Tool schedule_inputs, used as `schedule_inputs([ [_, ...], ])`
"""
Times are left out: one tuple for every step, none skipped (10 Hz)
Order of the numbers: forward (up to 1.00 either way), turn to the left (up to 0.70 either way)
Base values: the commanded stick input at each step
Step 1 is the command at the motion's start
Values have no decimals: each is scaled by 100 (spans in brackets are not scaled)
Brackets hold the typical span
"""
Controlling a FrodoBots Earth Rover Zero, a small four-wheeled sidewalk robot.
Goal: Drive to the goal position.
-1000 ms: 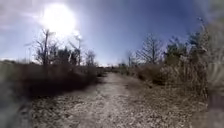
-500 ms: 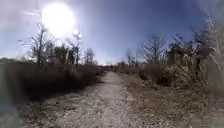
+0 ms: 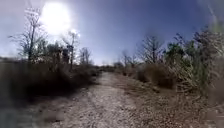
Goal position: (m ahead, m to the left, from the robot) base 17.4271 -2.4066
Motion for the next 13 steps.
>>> schedule_inputs([
  [70,-12],
  [70,-13],
  [70,-14],
  [70,-14],
  [70,-9],
  [70,-1],
  [70,0],
  [70,1],
  [70,1],
  [70,2],
  [70,2],
  [70,3],
  [70,5],
])
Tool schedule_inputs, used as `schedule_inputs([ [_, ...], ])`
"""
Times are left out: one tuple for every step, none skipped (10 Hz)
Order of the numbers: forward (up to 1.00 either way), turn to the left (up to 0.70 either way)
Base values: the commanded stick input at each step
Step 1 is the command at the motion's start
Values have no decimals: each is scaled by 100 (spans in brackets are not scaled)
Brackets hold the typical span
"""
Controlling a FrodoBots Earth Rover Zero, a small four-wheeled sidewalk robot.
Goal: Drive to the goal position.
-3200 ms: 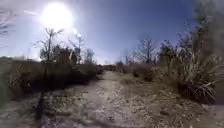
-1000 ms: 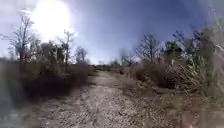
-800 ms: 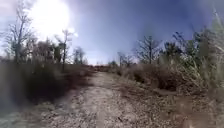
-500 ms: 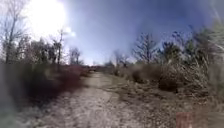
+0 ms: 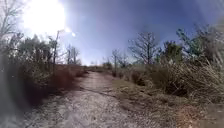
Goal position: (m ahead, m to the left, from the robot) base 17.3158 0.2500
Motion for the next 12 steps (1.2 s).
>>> schedule_inputs([
  [70,7],
  [70,10],
  [70,10],
  [70,4],
  [70,7],
  [70,10],
  [70,8],
  [70,4],
  [70,3],
  [70,8],
  [70,19],
  [70,19],
])
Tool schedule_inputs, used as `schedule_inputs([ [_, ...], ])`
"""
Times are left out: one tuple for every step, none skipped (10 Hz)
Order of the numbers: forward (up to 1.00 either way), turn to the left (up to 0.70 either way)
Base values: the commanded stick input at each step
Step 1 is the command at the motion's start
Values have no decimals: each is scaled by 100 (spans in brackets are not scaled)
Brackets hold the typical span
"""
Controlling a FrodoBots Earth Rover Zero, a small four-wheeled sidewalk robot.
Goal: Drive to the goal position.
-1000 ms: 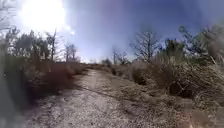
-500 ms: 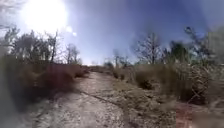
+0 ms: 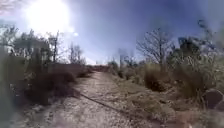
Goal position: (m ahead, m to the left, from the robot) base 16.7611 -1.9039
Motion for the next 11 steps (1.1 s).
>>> schedule_inputs([
  [70,19],
  [70,11],
  [70,11],
  [70,15],
  [70,19],
  [70,19],
  [70,12],
  [70,10],
  [70,9],
  [70,7],
  [70,6],
])
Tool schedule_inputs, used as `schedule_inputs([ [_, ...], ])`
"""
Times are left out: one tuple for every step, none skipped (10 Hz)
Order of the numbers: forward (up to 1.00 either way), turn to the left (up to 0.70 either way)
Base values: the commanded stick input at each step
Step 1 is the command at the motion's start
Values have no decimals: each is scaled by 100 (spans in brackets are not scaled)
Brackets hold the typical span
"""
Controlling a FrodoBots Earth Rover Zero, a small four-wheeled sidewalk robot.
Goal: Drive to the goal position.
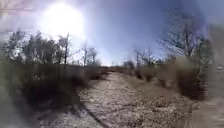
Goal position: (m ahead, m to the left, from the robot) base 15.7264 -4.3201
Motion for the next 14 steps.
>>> schedule_inputs([
  [70,4],
  [70,2],
  [70,0],
  [70,-3],
  [70,-5],
  [70,-7],
  [70,-10],
  [70,-12],
  [70,-14],
  [70,-17],
  [70,-18],
  [70,-19],
  [70,-20],
  [70,-19],
])
